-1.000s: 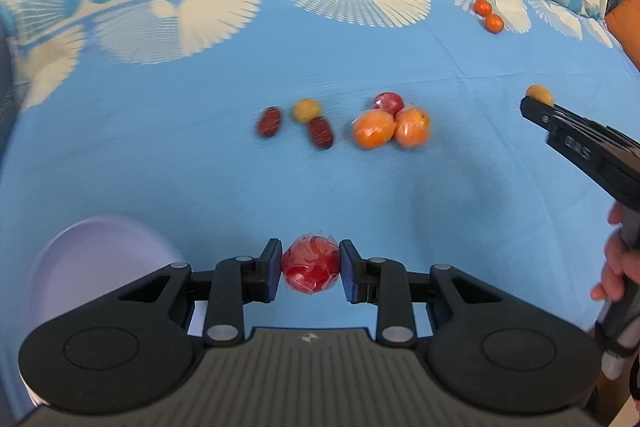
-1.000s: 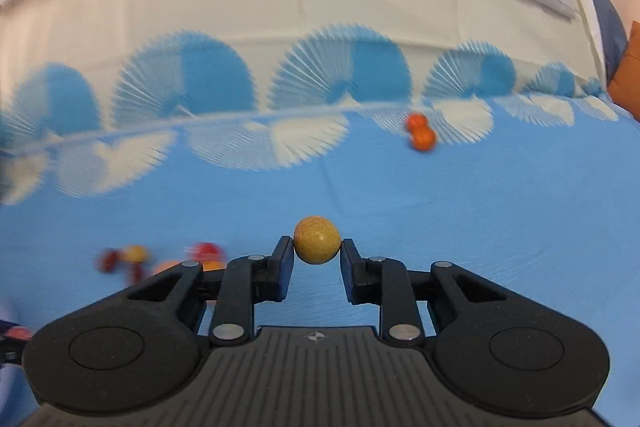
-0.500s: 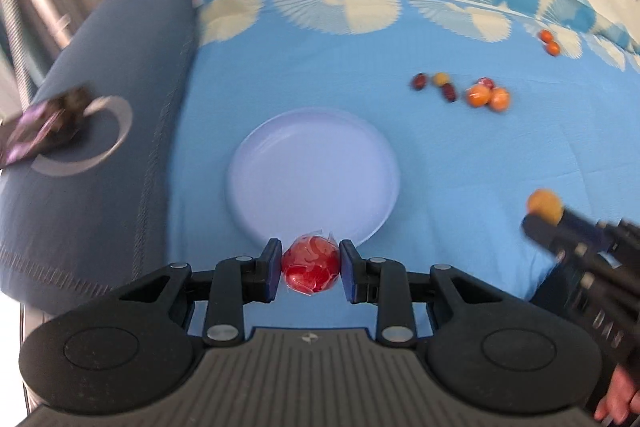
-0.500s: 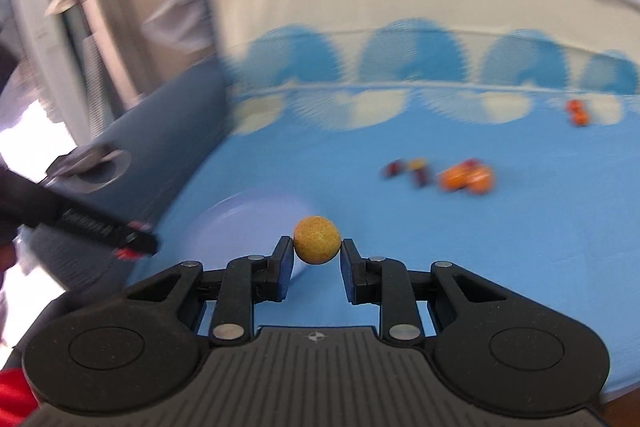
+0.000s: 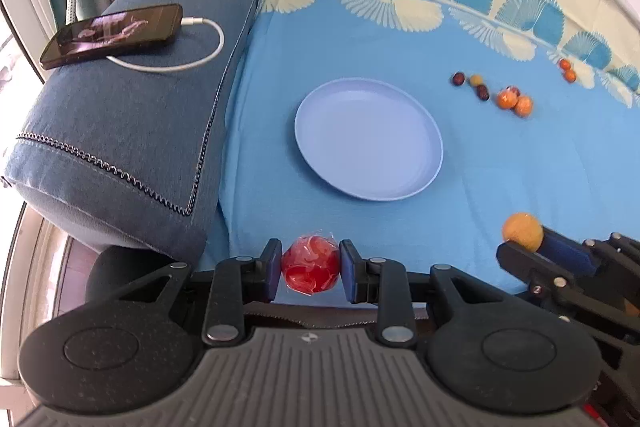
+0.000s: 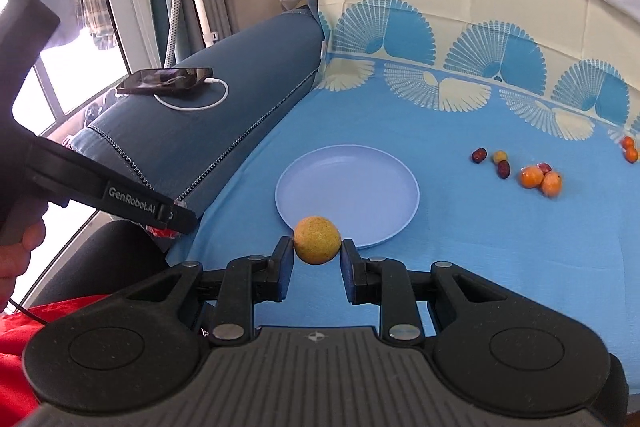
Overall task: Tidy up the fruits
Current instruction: 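Carry the red plum and yellow jujube to the plate with both tools, then open both tools to release the plum and jujube onto the plate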
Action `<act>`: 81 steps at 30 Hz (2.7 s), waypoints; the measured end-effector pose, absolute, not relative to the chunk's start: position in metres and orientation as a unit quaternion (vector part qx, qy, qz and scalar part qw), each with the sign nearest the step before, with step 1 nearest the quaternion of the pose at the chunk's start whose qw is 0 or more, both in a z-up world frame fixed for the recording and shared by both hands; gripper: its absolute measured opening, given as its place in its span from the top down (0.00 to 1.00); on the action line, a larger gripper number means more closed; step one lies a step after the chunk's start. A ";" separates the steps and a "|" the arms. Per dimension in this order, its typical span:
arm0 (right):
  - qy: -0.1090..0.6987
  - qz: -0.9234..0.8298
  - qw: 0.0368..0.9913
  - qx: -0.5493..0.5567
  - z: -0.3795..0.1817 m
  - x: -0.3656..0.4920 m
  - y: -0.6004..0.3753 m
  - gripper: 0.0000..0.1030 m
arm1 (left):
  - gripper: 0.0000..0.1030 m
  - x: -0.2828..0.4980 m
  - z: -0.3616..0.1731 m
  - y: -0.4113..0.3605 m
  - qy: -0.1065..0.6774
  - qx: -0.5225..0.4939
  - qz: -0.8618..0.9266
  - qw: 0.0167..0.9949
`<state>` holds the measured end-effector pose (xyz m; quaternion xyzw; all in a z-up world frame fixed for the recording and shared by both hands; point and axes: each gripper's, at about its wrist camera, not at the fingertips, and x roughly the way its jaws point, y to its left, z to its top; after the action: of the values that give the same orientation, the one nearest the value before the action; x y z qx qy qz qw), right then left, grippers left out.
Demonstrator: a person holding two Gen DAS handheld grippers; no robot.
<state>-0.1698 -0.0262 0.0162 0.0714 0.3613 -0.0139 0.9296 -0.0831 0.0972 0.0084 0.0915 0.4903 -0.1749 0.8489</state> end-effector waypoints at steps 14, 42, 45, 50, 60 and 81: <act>0.379 -0.022 0.923 0.063 0.011 -0.157 -0.024 0.74 | 0.67 -0.076 0.007 0.096 0.484 0.086 -0.177 0.853; 0.439 -0.069 0.894 0.058 -0.070 -0.033 -0.065 0.74 | 0.67 0.056 -0.069 0.006 0.483 0.123 -0.210 0.841; 0.455 -0.065 0.886 0.058 -0.085 -0.021 -0.070 0.74 | 0.67 0.068 -0.084 -0.005 0.487 0.139 -0.211 0.836; 0.469 -0.063 0.879 0.053 -0.103 -0.007 -0.072 0.74 | 0.67 0.083 -0.110 -0.016 0.504 0.160 -0.201 0.824; 0.436 -0.083 0.895 0.044 -0.074 -0.006 -0.081 0.14 | 0.00 0.065 -0.071 -0.005 0.436 0.191 -0.203 0.856; 0.366 -0.115 0.923 0.042 0.019 -0.150 -0.029 0.01 | 0.00 -0.083 0.017 0.091 0.384 0.134 -0.164 0.899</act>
<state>-0.1500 -0.0286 0.0189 0.0417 0.3655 -0.1152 0.9227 -0.0833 0.0913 0.0174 0.1339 0.3835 -0.1637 0.8990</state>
